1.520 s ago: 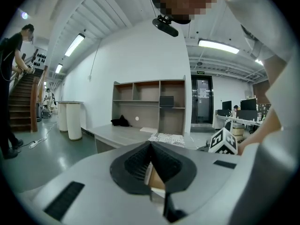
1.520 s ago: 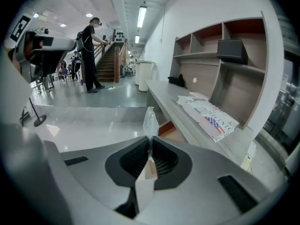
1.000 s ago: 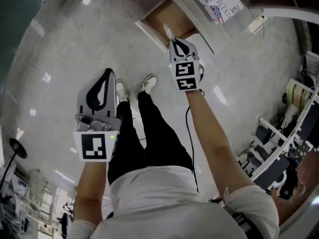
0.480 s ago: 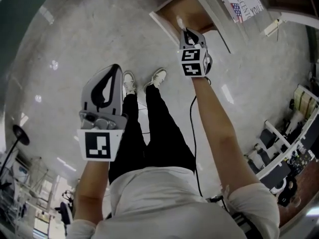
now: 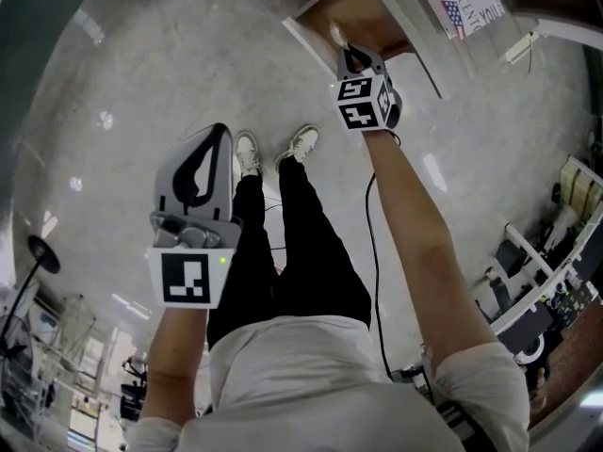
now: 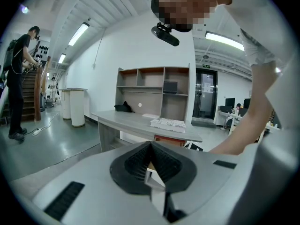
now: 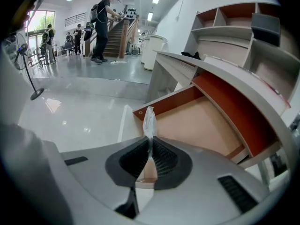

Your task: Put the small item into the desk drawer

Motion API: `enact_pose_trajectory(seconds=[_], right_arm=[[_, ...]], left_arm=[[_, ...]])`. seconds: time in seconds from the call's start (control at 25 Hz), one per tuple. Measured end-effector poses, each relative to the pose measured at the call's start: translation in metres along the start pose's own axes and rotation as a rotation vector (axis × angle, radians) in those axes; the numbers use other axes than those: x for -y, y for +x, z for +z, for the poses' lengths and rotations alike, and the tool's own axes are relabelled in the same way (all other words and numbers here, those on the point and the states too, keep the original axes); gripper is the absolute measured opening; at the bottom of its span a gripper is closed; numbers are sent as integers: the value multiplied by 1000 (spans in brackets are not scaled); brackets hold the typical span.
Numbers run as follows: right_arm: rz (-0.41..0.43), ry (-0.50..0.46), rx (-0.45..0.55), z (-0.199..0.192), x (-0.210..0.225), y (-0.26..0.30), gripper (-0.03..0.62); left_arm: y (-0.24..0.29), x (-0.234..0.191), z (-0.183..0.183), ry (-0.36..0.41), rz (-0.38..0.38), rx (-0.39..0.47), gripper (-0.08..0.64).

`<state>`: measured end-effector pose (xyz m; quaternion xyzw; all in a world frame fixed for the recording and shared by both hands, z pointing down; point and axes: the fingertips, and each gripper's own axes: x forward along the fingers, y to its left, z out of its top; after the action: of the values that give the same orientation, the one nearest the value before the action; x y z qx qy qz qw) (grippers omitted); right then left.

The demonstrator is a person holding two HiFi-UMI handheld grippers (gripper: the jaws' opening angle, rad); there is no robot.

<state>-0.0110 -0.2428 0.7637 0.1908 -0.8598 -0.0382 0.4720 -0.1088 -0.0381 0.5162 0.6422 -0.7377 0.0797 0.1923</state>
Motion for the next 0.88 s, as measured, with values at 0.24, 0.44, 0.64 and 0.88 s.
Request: enact_pose_trajectory(seconds=[0.24,0.44,0.64,0.88], right_arm=[[28,-43,-36,1,-1,12,31],[56,-135,-57,0,-11,15,31],[66,-141,-80,-5,-14,17,31],[76,-159,-92,-7,-21,19,31]], left_arm=[[-2,-4,-3,-1,-3,-10,17],[0,-6,-3,4,-8,-14,17],[1,-5,-1,7,-20,-9,17],[-8,-7,-12,-3,-17,-27,18]])
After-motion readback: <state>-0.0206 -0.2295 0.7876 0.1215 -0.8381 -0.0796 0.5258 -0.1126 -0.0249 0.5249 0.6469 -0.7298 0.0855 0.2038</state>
